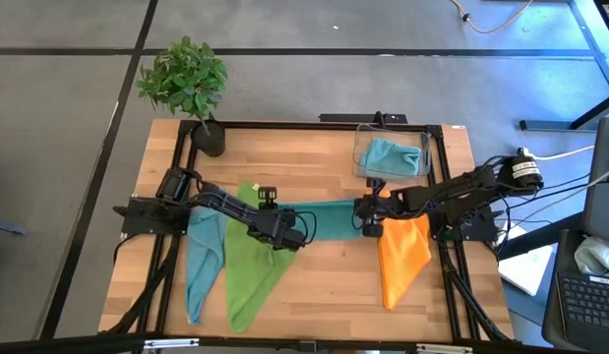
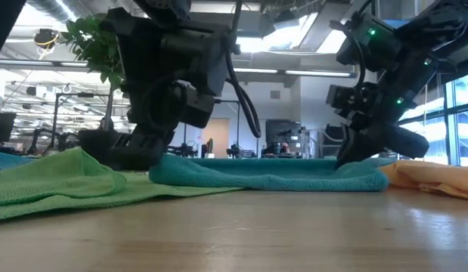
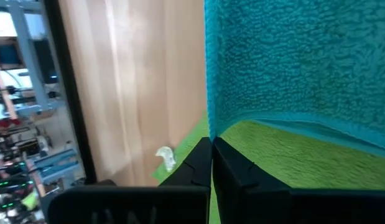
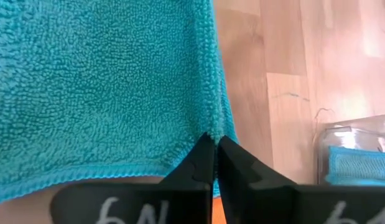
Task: Fold microfiber towels
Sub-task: Fold the blue Fold the blue microfiber towel
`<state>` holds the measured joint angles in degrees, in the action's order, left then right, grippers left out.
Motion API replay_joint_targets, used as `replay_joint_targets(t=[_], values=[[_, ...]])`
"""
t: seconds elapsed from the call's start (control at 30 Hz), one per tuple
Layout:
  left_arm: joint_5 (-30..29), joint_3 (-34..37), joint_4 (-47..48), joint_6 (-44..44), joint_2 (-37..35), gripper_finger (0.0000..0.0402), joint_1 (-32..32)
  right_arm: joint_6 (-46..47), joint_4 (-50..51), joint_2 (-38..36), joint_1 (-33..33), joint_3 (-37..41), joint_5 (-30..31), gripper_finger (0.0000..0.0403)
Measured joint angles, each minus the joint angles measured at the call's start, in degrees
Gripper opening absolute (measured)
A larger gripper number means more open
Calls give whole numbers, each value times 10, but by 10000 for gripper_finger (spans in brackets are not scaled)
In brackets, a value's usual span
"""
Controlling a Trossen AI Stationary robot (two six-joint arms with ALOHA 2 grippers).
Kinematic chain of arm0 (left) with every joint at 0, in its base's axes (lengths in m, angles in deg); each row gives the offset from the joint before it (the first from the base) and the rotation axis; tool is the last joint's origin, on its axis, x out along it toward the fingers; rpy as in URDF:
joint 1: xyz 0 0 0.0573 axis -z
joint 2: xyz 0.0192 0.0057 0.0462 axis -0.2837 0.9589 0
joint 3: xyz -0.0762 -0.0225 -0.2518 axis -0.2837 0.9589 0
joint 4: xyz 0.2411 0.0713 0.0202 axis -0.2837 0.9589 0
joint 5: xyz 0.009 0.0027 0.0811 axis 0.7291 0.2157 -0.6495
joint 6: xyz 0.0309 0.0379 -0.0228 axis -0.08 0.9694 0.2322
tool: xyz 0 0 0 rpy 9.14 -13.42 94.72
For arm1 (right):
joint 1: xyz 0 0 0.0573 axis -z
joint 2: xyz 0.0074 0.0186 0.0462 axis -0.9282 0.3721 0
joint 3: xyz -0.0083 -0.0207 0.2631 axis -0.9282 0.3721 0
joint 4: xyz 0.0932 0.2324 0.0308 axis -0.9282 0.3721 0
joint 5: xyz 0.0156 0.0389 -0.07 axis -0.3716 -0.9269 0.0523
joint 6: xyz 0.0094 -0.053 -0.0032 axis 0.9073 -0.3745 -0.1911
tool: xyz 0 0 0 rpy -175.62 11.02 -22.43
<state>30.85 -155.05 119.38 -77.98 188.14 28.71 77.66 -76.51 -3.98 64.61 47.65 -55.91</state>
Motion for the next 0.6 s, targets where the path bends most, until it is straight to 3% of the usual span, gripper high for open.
replay_joint_targets(t=[0.2,0.37,0.6], values=[[-11,0,7,0,0,0,2,1,3,0,5,1,0,45],[-13,0,15,-1,0,0,17,4,1,0,4,1,13,105],[-66,-10,13,1,-2,19,40,6,-4,0,4,1,43,180]])
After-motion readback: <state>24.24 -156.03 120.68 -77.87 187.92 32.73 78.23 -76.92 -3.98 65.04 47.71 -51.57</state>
